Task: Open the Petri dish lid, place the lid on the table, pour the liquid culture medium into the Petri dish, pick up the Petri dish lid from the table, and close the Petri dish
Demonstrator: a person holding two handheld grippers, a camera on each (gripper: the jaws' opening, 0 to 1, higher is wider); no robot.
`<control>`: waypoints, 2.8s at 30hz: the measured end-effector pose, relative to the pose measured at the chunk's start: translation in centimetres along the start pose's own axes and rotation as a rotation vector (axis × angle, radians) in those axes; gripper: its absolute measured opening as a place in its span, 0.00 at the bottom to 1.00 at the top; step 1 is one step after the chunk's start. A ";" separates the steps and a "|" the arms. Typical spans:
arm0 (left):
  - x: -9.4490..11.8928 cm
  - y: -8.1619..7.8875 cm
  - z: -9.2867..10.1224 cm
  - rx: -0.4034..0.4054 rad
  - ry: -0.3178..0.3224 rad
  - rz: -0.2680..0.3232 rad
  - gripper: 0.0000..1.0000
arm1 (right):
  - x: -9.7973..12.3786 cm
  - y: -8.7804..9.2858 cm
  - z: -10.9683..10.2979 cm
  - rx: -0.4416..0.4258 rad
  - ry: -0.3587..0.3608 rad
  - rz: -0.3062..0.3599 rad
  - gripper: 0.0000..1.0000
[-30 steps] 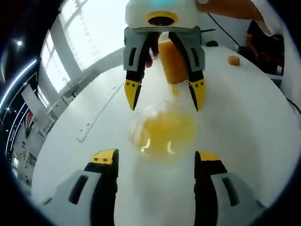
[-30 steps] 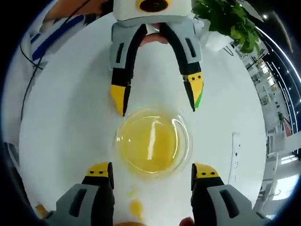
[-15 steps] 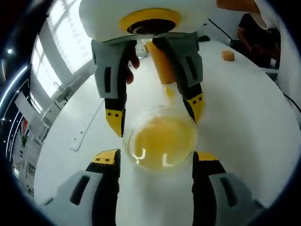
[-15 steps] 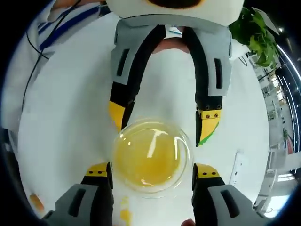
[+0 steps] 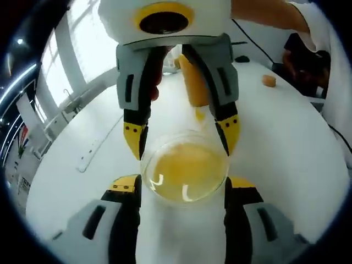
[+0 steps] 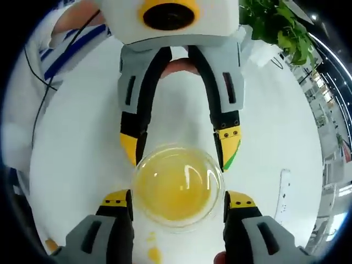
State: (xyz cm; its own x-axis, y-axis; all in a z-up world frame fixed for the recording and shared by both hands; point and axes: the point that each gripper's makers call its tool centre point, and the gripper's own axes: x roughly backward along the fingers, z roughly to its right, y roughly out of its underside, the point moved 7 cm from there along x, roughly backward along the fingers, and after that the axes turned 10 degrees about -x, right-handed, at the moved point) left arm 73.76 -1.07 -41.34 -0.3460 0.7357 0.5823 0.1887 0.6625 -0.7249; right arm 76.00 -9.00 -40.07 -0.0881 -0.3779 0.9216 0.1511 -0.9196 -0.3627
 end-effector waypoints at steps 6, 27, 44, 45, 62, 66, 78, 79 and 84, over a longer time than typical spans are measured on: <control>0.3 0.6 0.1 -0.040 -0.011 0.004 0.49 | -0.4 0.6 -0.6 0.081 0.032 -0.031 0.71; 0.1 1.8 -0.2 0.056 -0.054 0.102 0.52 | 0.7 0.5 -0.2 -0.051 0.040 0.016 0.56; 1.0 2.8 0.0 0.037 -0.042 0.160 0.57 | 3.5 3.4 -7.0 -0.628 0.499 0.683 0.62; 1.1 2.9 0.0 0.043 -0.042 0.166 0.57 | 3.1 4.0 -6.7 -0.641 0.480 0.729 0.62; 0.7 2.8 -0.5 0.037 -0.006 0.211 0.58 | -1.2 6.3 -3.9 -0.617 0.415 0.759 0.60; 0.8 2.7 -0.6 0.025 0.008 0.209 0.58 | -1.3 6.3 -3.4 -0.619 0.412 0.762 0.58; 0.0 2.2 -0.9 -0.034 0.096 0.168 0.52 | -1.8 5.4 -3.2 -0.579 0.388 0.749 0.55; -0.1 2.4 -1.2 -0.034 0.101 0.171 0.52 | -1.8 5.5 -3.2 -0.584 0.389 0.751 0.55; -0.3 2.3 -1.2 -0.030 0.111 0.175 0.51 | -1.7 5.5 -3.2 -0.591 0.386 0.758 0.55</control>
State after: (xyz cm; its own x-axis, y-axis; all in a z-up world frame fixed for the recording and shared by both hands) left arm 75.40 0.38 -42.70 -0.2021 0.8496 0.4871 0.2649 0.5262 -0.8080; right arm 73.82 -13.79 -44.12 -0.4972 -0.7922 0.3538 -0.1998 -0.2923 -0.9352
